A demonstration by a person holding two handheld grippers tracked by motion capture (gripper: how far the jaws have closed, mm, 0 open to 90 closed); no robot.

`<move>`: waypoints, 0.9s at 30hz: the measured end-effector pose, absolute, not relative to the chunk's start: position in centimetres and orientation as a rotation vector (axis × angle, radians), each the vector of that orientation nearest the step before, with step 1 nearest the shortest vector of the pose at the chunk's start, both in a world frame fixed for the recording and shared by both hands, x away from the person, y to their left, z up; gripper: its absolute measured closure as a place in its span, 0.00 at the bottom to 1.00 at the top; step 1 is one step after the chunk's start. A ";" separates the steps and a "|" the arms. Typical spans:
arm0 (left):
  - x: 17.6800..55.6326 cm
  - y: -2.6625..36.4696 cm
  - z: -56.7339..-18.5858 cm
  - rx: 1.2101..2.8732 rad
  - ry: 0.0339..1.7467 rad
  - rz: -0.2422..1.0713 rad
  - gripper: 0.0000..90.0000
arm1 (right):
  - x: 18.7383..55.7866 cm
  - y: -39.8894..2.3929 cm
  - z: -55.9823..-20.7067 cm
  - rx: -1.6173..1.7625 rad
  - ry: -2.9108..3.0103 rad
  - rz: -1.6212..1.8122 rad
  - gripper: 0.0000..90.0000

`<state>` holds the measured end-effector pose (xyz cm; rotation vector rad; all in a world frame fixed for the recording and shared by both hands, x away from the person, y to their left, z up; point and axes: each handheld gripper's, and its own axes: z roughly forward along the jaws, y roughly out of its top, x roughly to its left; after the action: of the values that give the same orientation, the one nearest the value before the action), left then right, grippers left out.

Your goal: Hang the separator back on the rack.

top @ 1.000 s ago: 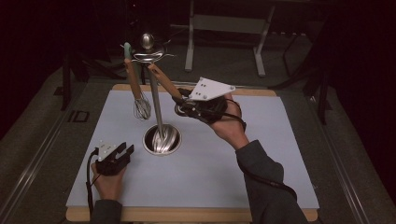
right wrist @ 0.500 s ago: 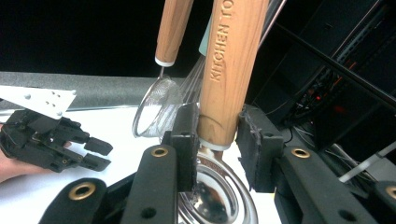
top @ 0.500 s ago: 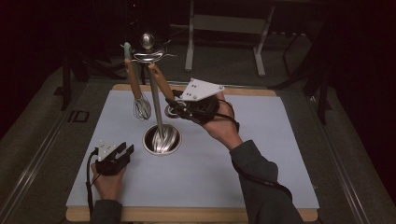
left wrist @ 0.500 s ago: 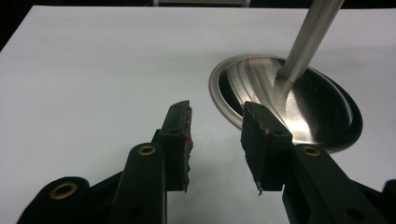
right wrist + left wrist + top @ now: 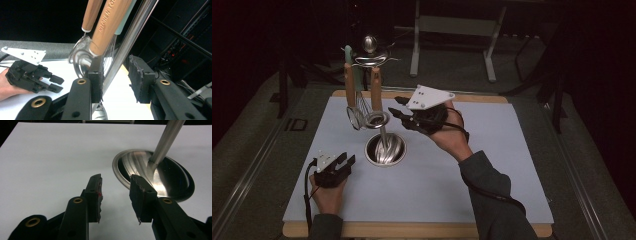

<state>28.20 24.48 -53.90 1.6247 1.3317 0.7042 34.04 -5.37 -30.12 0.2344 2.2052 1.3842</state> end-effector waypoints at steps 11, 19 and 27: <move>28.2 24.5 -53.9 1.624 1.332 0.706 0.69 | 34.2 -6.4 -30.4 0.250 2.219 1.371 0.72; 28.2 24.4 -53.9 1.626 1.332 0.707 0.69 | 34.5 -6.7 -31.5 0.254 2.308 1.320 0.71; 28.2 24.4 -53.9 1.625 1.333 0.706 0.69 | 34.9 -7.3 -32.2 0.280 2.336 1.293 0.71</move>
<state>28.22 24.45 -53.91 1.6252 1.3326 0.7063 34.89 -7.33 -32.23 0.2803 2.3355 1.2934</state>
